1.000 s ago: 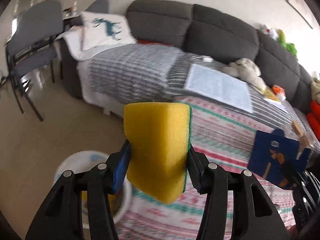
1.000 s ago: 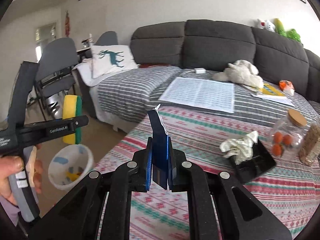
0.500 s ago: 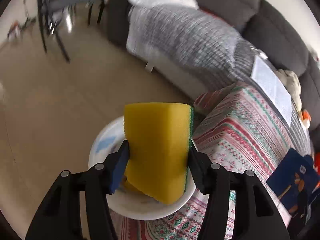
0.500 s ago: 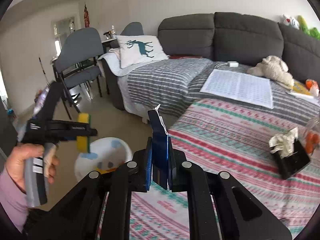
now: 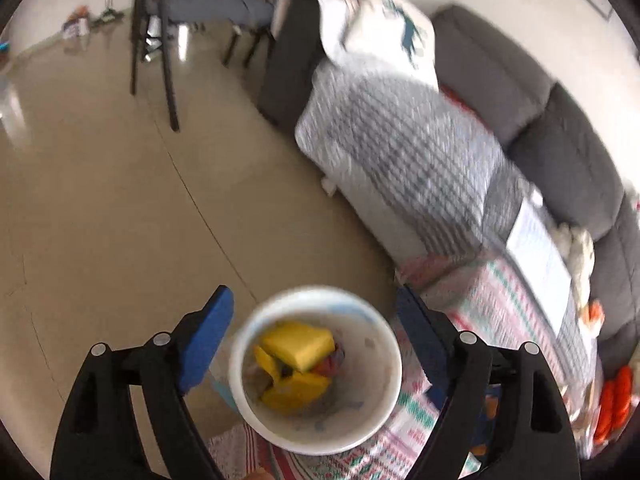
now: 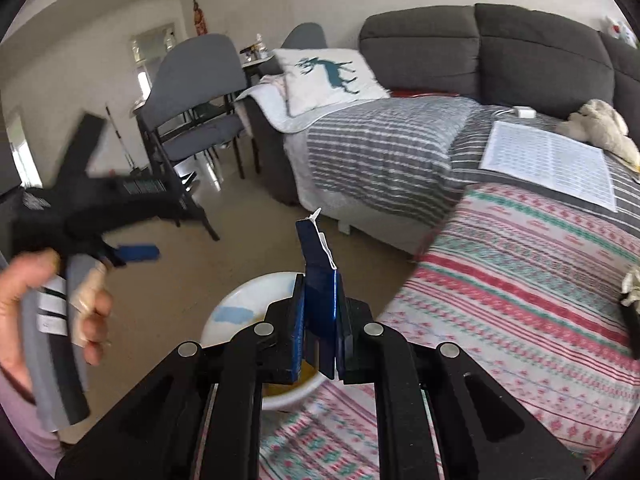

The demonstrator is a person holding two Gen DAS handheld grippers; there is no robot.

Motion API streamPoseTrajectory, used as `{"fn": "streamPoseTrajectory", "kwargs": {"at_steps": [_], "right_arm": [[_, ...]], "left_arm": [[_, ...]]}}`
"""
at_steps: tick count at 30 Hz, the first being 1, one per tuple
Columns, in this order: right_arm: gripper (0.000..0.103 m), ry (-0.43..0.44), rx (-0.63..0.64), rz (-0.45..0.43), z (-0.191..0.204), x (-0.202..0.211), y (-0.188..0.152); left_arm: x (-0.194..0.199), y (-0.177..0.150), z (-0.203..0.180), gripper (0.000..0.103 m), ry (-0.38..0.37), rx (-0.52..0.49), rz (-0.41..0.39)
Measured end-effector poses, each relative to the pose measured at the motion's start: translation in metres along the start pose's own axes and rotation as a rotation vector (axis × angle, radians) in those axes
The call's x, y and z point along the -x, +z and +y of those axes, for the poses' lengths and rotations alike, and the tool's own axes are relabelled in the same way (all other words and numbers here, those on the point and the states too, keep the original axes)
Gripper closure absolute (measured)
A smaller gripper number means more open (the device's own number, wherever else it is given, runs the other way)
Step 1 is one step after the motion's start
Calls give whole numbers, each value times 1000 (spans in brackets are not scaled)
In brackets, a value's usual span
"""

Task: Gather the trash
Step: 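Open the left tool over the bin while the right tool drops the box in, then move both open tools back over the table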

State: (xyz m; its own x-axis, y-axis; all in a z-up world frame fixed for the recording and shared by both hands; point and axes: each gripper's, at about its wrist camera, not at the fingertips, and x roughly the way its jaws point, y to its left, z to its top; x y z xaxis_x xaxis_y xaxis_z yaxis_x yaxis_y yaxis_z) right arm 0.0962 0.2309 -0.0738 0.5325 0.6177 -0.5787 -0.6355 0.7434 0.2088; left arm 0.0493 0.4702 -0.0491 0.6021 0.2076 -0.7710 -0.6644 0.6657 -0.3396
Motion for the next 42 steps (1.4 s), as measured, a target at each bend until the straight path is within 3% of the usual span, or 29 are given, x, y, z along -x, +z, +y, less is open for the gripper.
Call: {"fn": "streamPoseTrajectory", "kwargs": {"at_steps": [5, 8, 10, 14, 15, 18, 25, 31, 42], "right_arm": [[91, 36, 17, 42, 25, -30, 2], [81, 48, 23, 67, 37, -47, 1], [50, 26, 26, 70, 42, -54, -1], [29, -47, 18, 69, 43, -57, -1], [19, -65, 17, 64, 43, -57, 0], [9, -120, 20, 40, 40, -50, 0], [7, -277, 32, 43, 21, -32, 7], [7, -372, -23, 24, -18, 2, 13], [7, -539, -77, -8, -104, 65, 7]], "left_arm": [[25, 17, 20, 21, 21, 56, -104], [31, 23, 32, 21, 11, 89, -114], [31, 25, 36, 21, 6, 100, -114], [33, 26, 42, 21, 9, 106, -116], [33, 26, 41, 21, 11, 103, -116], [31, 25, 39, 20, 20, 94, -112], [31, 16, 18, 8, 104, 32, -142], [28, 1, -16, 7, 156, -71, -165], [25, -48, -111, 7, 99, -285, -172]]}}
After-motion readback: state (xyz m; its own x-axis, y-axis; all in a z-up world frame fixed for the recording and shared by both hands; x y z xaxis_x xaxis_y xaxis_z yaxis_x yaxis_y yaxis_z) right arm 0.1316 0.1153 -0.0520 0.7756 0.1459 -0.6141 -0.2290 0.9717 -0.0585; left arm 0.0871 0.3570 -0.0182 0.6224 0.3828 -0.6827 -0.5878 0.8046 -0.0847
